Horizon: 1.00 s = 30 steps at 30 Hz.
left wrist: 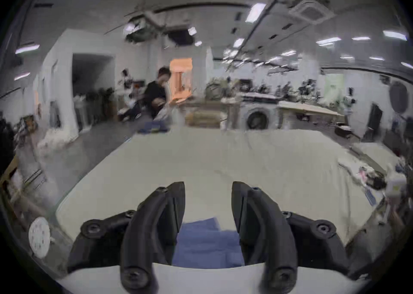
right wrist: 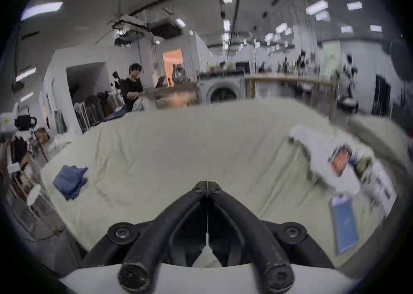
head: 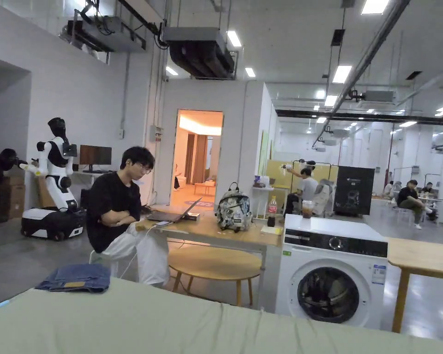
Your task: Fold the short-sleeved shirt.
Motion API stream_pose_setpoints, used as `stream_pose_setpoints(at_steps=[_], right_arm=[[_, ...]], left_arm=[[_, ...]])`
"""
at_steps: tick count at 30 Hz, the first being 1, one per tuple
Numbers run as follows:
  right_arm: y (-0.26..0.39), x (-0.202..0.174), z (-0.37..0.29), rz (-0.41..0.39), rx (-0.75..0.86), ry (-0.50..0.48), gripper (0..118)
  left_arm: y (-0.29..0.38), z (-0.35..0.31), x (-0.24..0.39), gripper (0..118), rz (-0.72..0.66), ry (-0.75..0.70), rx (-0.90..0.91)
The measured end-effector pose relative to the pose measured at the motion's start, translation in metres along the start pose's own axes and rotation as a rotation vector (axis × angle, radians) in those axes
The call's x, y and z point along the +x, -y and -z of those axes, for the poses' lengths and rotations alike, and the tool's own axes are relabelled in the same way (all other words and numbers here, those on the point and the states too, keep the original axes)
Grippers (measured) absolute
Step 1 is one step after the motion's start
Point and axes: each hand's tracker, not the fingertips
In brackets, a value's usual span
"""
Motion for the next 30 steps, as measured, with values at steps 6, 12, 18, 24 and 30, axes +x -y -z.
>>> stream_pose_setpoints(at_steps=[6, 12, 18, 24, 30], right_arm=[[-0.031, -0.029, -0.011, -0.02, 0.197, -0.026, 0], [-0.043, -0.057, -0.007, -0.099, 0.306, 0.028, 0], [-0.024, -0.078, -0.025, -0.298, 0.283, 0.187, 0], [-0.017, -0.064, -0.027, -0.138, 0.259, 0.144, 0], [-0.016, -0.066, -0.028, -0.13, 0.265, 0.153, 0]], left_arm=[[0.022, 0.0, 0.103, 6, 0.121, 0.085, 0.271], [0.049, 0.038, 0.161, 0, 0.05, 0.118, 0.296], [0.066, 0.026, 0.181, 0, 0.009, -0.035, 0.259], [0.064, 0.013, 0.185, 0, 0.081, -0.048, 0.247], [0.058, 0.009, 0.184, 0, 0.045, -0.043, 0.28]])
